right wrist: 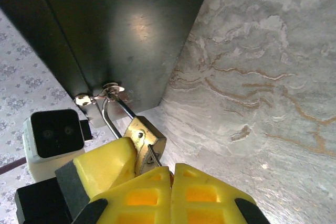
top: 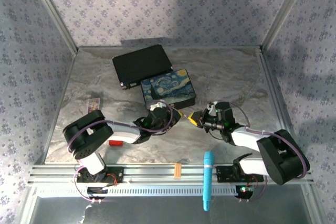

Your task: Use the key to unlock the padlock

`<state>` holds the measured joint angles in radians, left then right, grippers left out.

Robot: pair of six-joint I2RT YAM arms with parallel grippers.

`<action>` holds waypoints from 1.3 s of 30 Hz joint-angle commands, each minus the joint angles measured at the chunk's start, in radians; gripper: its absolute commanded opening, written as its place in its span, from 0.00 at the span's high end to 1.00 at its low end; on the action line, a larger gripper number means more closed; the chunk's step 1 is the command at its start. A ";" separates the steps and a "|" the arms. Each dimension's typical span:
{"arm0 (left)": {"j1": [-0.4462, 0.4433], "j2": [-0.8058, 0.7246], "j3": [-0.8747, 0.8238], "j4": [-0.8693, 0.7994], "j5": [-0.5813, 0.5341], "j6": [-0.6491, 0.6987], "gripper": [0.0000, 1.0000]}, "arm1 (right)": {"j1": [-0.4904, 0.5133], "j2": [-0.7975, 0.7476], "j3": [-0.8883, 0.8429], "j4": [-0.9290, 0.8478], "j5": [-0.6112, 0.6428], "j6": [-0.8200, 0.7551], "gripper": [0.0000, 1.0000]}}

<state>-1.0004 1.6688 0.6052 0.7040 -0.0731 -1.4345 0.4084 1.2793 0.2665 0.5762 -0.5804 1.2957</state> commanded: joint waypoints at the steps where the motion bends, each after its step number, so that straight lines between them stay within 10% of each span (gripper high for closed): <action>1: -0.001 0.011 0.014 -0.016 0.053 -0.095 0.92 | 0.010 -0.002 0.004 0.027 -0.001 0.017 1.00; 39: 0.012 0.005 0.021 -0.032 0.045 -0.106 0.93 | 0.013 -0.018 -0.023 0.011 -0.018 0.028 1.00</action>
<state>-0.9977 1.6695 0.6304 0.6529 -0.0711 -1.4464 0.4133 1.2518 0.2363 0.5877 -0.5953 1.3205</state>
